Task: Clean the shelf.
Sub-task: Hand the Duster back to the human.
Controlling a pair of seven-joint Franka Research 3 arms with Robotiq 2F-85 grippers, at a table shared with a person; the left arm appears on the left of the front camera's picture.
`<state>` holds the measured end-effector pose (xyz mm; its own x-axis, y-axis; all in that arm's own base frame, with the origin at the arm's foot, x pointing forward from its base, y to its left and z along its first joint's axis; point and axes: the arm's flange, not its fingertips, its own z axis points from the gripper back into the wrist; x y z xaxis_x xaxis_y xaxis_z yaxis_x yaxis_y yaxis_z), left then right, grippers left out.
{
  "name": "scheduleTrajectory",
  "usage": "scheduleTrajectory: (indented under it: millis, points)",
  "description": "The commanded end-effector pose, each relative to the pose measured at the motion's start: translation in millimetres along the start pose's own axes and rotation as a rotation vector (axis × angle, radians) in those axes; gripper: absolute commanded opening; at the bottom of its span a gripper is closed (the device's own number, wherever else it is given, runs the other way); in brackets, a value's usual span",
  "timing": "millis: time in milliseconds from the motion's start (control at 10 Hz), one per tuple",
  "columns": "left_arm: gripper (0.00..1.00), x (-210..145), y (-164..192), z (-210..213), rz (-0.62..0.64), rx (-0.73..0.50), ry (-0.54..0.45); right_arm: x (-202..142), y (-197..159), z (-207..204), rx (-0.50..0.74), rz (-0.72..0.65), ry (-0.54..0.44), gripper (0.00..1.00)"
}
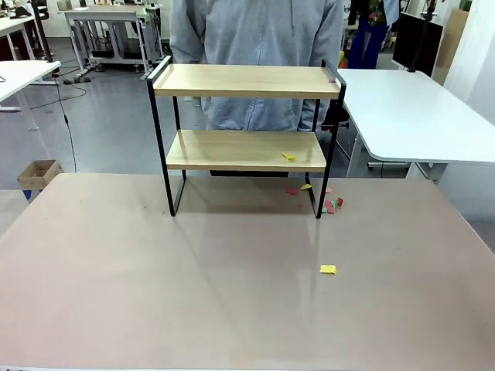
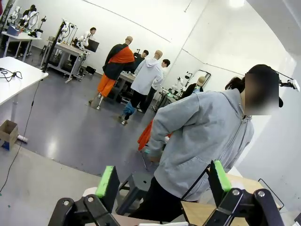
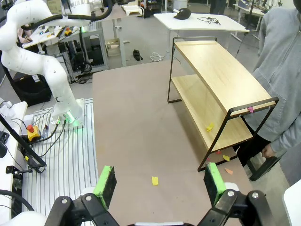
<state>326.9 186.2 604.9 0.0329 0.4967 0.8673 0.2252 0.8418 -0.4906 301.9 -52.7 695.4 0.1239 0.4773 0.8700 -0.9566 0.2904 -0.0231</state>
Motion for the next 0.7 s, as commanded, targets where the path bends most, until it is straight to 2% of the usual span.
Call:
scheduleTrajectory:
  millis: [0, 600]
  points:
    - [1.00, -0.1, -0.8, 2.3, 0.003, -0.003, -0.007, -0.3, -0.6, 1.1, 0.003, 0.020, 0.000, 1.00]
    - [1.00, -0.1, -0.8, 2.3, 0.003, -0.003, -0.007, -0.3, -0.6, 1.1, 0.003, 0.020, 0.000, 1.00]
